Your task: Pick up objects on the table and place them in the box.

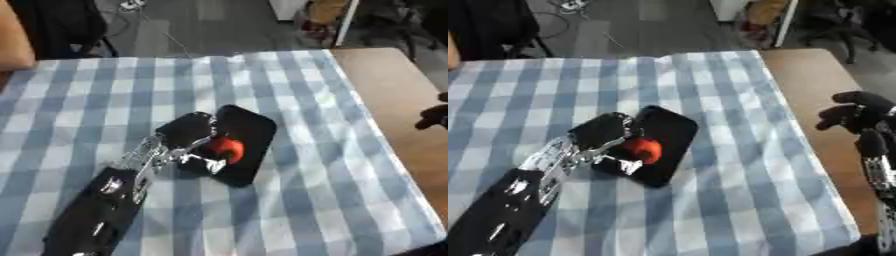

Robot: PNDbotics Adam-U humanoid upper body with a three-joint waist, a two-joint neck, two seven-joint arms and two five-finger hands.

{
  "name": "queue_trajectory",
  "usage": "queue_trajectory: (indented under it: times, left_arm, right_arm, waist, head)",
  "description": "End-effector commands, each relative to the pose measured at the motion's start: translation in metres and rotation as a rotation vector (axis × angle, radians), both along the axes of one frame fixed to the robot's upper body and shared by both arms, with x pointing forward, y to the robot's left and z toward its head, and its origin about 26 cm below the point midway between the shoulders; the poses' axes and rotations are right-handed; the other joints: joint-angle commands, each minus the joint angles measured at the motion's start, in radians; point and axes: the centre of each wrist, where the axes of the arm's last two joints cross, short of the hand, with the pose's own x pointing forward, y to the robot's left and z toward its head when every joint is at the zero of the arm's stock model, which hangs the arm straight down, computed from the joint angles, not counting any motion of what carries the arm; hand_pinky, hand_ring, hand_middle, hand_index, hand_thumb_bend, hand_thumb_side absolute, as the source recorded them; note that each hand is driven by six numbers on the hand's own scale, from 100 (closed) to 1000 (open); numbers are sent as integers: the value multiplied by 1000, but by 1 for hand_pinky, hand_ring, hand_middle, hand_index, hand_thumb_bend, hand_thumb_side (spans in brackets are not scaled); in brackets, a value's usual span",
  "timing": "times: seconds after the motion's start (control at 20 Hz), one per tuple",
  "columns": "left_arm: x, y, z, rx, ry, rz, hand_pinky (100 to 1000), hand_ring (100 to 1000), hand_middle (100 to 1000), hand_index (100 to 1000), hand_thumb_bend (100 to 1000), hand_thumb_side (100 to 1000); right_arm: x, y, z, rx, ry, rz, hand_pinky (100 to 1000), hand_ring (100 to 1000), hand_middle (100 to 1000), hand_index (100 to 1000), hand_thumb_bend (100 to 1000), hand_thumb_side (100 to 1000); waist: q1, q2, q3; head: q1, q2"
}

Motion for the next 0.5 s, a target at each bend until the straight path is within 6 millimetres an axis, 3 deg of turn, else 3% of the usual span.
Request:
queue_trajectory:
  times: [0.05,0.1,0.25,0.3,0.35,0.5]
  left_arm:
    - [3,-7,16,-77,-51,-30,671,444,474,586,100,662]
    - [3,-8,17,-92,-57,-40,686,494,552,662,100,687]
    - [3,-9,20,-99,-65,-70,727,617,711,774,288,752]
    - [3,-9,20,-96,-65,-76,722,600,690,765,266,751]
    - [3,-9,20,-91,-65,-80,737,643,741,801,348,746]
    - [3,-9,21,-79,-65,-88,746,658,754,810,374,740]
  right_arm:
    - [1,1,6,-191,-196,83,610,697,771,873,100,461]
    - [1,1,6,-190,-196,84,610,696,770,873,100,462]
    - [1,1,6,-191,-194,85,610,696,770,873,100,461]
    - [1,1,6,-191,-194,85,610,696,770,873,100,462]
    - [1,1,6,-191,-194,85,610,696,770,874,100,461]
    - [1,1,6,-191,-194,84,610,696,770,874,100,462]
  waist:
    - [0,-12,-3]
    - [0,-12,-3]
    - [1,-12,-2]
    - [1,-12,-2]
    - [1,-12,-2]
    - [1,-12,-2]
  head:
    - [4,-16]
    - [4,-17]
    - [5,-17]
    - [5,-17]
    - [5,-17]
    - [5,-17]
